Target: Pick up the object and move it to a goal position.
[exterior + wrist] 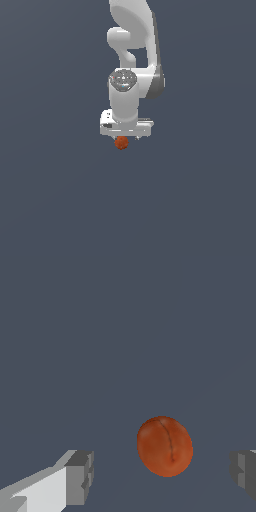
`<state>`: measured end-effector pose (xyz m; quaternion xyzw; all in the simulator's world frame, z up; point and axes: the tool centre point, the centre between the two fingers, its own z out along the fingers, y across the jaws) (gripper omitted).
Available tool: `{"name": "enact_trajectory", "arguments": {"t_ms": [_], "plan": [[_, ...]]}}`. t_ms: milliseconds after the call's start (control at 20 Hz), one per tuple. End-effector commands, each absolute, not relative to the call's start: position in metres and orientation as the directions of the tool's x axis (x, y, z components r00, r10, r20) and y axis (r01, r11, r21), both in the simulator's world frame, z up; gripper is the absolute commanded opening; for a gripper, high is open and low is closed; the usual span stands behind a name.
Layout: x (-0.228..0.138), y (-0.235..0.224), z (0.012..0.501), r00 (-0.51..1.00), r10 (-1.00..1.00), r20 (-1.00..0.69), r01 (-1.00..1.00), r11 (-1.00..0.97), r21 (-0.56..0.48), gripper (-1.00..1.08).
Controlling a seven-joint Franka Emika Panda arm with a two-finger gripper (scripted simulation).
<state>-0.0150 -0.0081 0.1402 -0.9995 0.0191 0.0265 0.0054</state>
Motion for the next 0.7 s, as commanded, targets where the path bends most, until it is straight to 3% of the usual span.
{"name": "enact_trajectory", "arguments": {"t_ms": [0, 650], "plan": [[-0.015, -0.008, 0.14, 0.998, -0.038, -0.053, -0.038, -0.999, -0.01, 1.0], [-0.008, -0.036, 0.152, 0.995, -0.1, -0.027, -0.1, -0.995, -0.02, 1.0]]}}
